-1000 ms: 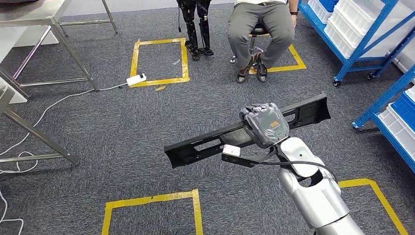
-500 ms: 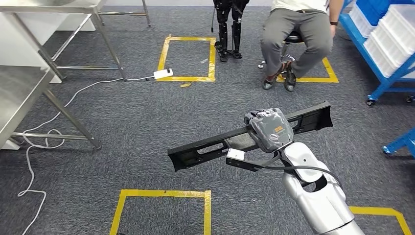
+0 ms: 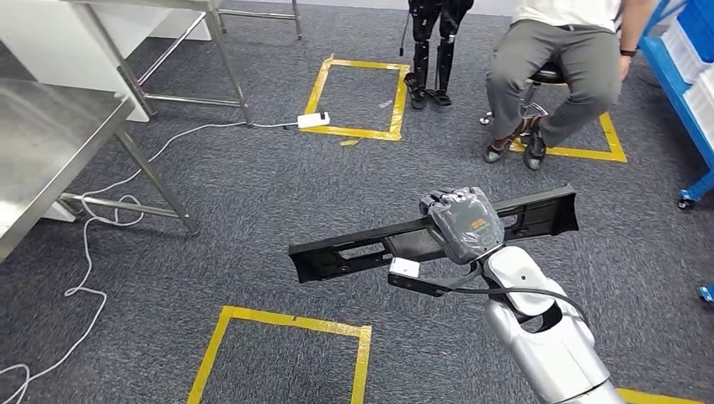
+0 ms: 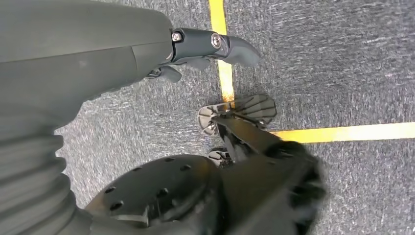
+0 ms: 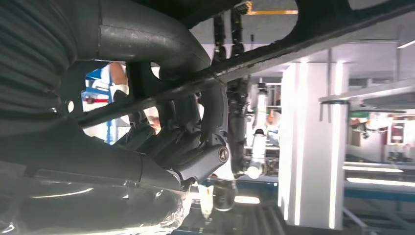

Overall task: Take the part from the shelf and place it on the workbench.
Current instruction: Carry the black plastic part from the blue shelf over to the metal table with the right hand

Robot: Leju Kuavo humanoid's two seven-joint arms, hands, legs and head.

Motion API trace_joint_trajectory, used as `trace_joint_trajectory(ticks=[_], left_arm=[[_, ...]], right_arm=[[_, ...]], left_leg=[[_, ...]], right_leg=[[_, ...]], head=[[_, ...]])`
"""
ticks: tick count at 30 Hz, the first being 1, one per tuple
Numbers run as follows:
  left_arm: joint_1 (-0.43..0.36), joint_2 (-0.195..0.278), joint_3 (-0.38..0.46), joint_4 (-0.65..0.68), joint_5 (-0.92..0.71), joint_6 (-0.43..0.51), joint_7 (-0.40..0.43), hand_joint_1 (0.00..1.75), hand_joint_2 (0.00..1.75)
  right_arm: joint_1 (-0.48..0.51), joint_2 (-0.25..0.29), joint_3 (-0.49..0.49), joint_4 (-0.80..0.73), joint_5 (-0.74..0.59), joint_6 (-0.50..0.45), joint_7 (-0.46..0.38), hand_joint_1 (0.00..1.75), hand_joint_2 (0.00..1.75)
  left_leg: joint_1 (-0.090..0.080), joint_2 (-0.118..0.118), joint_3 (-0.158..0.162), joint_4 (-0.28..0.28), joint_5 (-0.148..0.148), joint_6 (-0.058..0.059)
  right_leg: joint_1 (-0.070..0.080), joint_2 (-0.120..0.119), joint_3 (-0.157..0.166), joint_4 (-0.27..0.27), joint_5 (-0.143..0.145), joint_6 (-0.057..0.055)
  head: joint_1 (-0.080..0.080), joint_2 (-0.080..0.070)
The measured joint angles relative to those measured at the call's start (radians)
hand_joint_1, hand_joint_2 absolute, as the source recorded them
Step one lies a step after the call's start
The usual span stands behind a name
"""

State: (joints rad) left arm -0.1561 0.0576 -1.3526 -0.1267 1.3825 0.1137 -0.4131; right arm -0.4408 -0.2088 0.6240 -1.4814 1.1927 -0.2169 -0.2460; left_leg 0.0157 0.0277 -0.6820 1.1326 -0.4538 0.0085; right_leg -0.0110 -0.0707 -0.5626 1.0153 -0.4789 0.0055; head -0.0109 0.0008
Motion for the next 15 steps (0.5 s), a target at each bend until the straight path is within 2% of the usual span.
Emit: trace_joint_trajectory(ticks=[1,2,3,5,6,8,9,10,11,12,13,14,15], left_arm=[[-0.001,0.000,0.000,0.000,0.000,0.000,0.000,0.00,1.75],[-0.002,0.000,0.000,0.000,0.000,0.000,0.001,0.00,1.75],[-0.003,0.000,0.000,0.000,0.001,0.000,0.001,0.00,1.75],[-0.004,0.000,-0.001,0.000,0.001,0.000,0.002,0.00,1.75],[-0.003,0.001,-0.001,0.000,0.001,0.000,0.002,0.00,1.75],[-0.004,0.000,-0.001,0.000,0.001,-0.001,0.003,0.00,1.75],[-0.005,0.000,-0.001,0.000,0.001,-0.001,0.003,0.00,1.75],[-0.007,-0.001,-0.002,0.000,0.002,-0.001,0.003,0.00,1.75],[-0.008,-0.001,-0.003,0.000,0.002,-0.002,0.004,0.00,1.75],[-0.008,-0.001,-0.004,0.000,0.002,-0.003,0.004,0.00,1.75],[-0.008,-0.001,-0.006,0.000,0.002,-0.005,0.005,0.00,1.75],[-0.007,-0.001,-0.007,0.000,0.002,-0.007,0.005,0.00,1.75],[-0.007,-0.002,-0.009,0.000,0.002,-0.009,0.006,0.00,1.75]], right_arm=[[-0.001,0.000,0.000,-0.001,0.000,0.000,0.000,1.52,1.75],[-0.001,0.000,-0.001,-0.001,0.000,0.000,0.000,1.52,1.75],[-0.001,0.001,-0.001,-0.002,0.000,0.000,0.000,1.52,1.75],[-0.001,0.001,-0.001,-0.002,0.001,0.000,0.000,1.52,1.75],[-0.001,0.001,-0.002,-0.003,0.001,0.000,0.000,1.52,1.75],[-0.001,0.000,-0.004,-0.005,0.001,-0.001,0.000,1.52,1.75],[0.000,0.000,-0.004,-0.005,0.002,-0.001,0.000,1.52,1.75],[0.001,-0.001,-0.005,-0.006,0.003,-0.001,0.000,1.52,1.75],[0.003,-0.002,-0.004,-0.006,0.004,-0.001,0.000,1.52,1.75],[0.004,-0.003,-0.004,-0.006,0.005,-0.001,0.000,1.52,1.75],[0.005,-0.003,-0.003,-0.005,0.005,-0.001,0.000,1.52,1.75],[0.005,-0.003,-0.003,-0.005,0.006,0.000,0.000,1.52,1.75],[0.003,-0.003,-0.002,-0.005,0.007,0.000,0.000,1.52,1.75]], left_leg=[[-0.004,0.017,0.033,-0.060,0.018,0.004],[-0.009,0.030,0.051,-0.094,0.024,0.007],[-0.015,0.034,0.055,-0.107,0.023,0.010],[-0.020,0.015,0.054,-0.112,0.027,0.017],[-0.019,0.005,0.057,-0.118,0.031,0.023],[-0.013,-0.015,0.065,-0.131,0.039,0.034],[-0.010,-0.025,0.068,-0.134,0.042,0.038],[-0.009,-0.037,0.067,-0.135,0.042,0.041],[-0.009,-0.050,0.067,-0.135,0.042,0.042],[-0.009,-0.063,0.066,-0.134,0.042,0.042],[-0.009,-0.078,0.067,-0.134,0.043,0.041],[-0.008,-0.091,0.068,-0.133,0.043,0.040],[-0.007,-0.105,0.069,-0.132,0.042,0.038]], right_leg=[[0.004,-0.008,0.002,-0.001,-0.001,0.000],[0.006,-0.016,0.003,-0.002,-0.002,0.002],[0.008,-0.023,0.004,-0.003,-0.003,0.005],[0.008,-0.040,0.008,-0.007,-0.005,0.014],[0.008,-0.034,0.007,-0.003,-0.009,0.018],[0.007,0.011,-0.014,0.048,-0.038,0.020],[0.005,0.040,-0.043,0.106,-0.065,0.016],[0.004,0.057,-0.077,0.177,-0.095,0.011],[0.002,0.064,-0.112,0.245,-0.120,0.010],[0.002,0.066,-0.136,0.289,-0.131,0.013],[0.000,0.067,-0.140,0.294,-0.125,0.020],[-0.002,0.070,-0.123,0.256,-0.102,0.030],[-0.008,0.079,-0.092,0.188,-0.071,0.041]], head=[[0.001,0.000],[0.000,0.000],[0.001,0.000],[-0.001,0.000],[0.001,0.000],[0.002,0.000],[0.003,0.000],[0.004,0.000],[0.005,0.000],[0.005,0.000],[0.005,0.000],[0.005,0.000],[0.005,0.000]])
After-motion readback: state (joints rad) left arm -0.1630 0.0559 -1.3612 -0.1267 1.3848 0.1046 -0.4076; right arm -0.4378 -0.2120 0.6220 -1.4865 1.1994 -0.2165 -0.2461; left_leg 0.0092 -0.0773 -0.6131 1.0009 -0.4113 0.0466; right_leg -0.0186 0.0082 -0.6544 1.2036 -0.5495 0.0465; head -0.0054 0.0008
